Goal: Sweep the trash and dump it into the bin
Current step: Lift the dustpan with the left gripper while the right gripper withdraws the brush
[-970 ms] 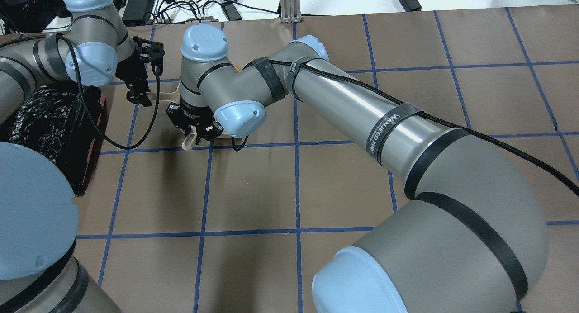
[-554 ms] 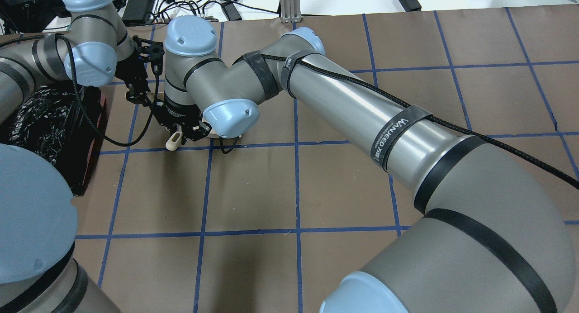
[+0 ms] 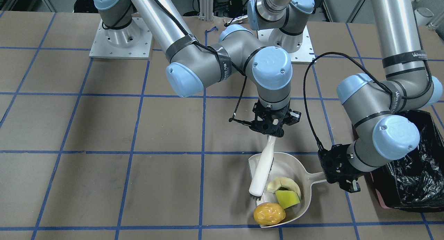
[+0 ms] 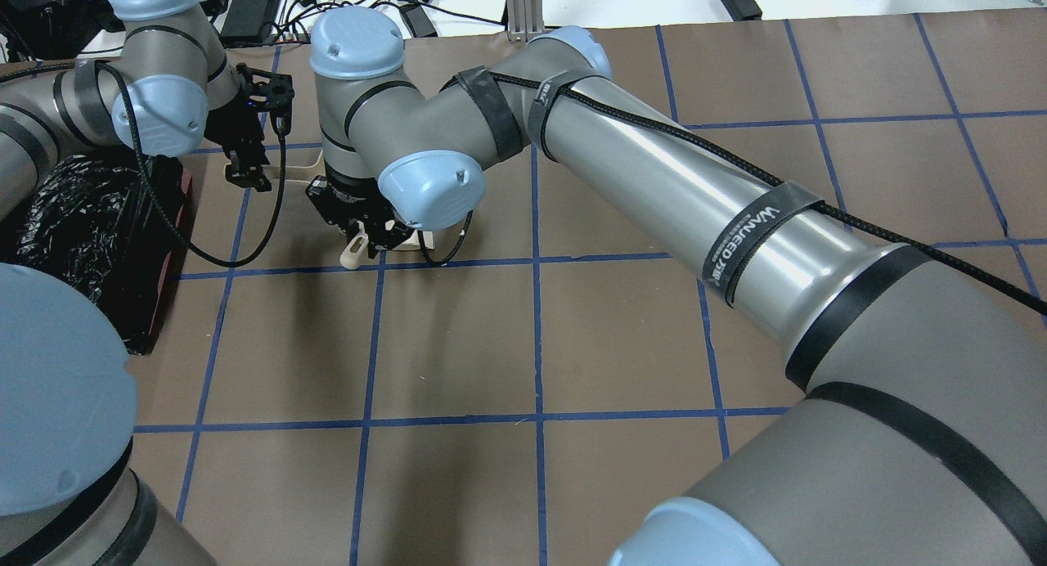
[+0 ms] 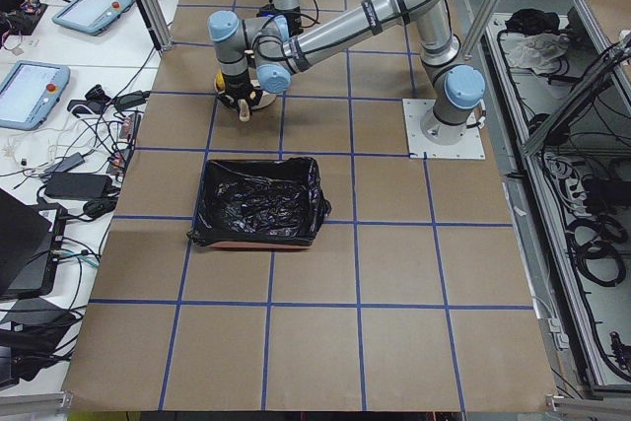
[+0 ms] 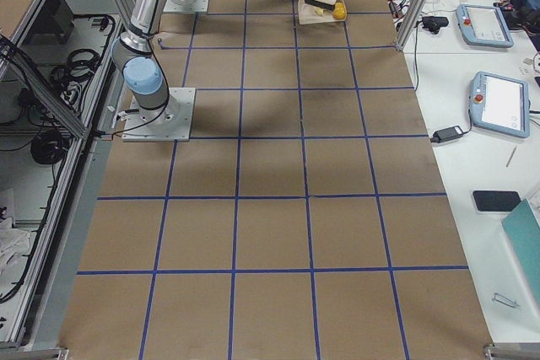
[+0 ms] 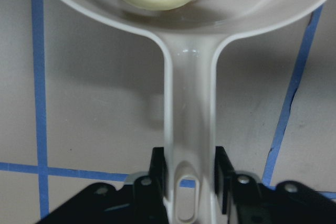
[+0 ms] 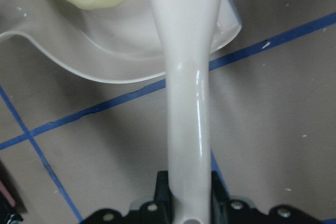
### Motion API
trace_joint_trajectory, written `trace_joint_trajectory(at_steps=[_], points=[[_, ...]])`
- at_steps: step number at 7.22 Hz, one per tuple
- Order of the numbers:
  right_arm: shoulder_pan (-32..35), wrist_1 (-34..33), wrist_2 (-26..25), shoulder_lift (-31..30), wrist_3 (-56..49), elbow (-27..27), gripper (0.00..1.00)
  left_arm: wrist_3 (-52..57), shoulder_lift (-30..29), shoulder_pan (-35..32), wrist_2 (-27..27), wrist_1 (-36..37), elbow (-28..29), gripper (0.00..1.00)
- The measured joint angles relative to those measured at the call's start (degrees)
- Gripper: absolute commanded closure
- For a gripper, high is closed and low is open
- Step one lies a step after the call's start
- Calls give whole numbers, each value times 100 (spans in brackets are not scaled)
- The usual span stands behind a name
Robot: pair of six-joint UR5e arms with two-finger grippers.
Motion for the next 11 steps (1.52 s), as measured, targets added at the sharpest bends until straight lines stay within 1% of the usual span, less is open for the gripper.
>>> trace_joint_trajectory(at_steps=[2, 3, 4, 5, 6, 7, 8, 9, 11], points=[[-523, 690, -393, -200, -742, 42, 100, 34, 11, 48, -65, 6, 8, 80], [-855, 996, -638, -389, -1226, 182, 100, 40, 21, 67, -136, 6, 19, 81], [-1233, 1169, -969, -628, -1820, 458, 100, 40, 49, 91, -212, 3, 34, 81], [-1689, 1207, -1211, -892, -2440, 803, 100, 52, 100, 187, -399, -1, 44, 81], [-2202, 1195, -1333, -1138, -3096, 1104, 100, 81, 155, 405, -703, -16, 47, 81], [-2722, 1184, -1504, -1319, -3751, 1320, 100, 123, 206, 665, -982, -45, 54, 81], [-3193, 1138, -1754, -1410, -4287, 1494, 100, 185, 259, 877, -1141, -83, 88, 81], [-3588, 1004, -1942, -1457, -4741, 1672, 100, 236, 323, 1041, -1212, -184, 186, 81], [-4100, 617, -2164, -1589, -5510, 2095, 100, 321, 499, 1296, -1255, -781, 639, 81]])
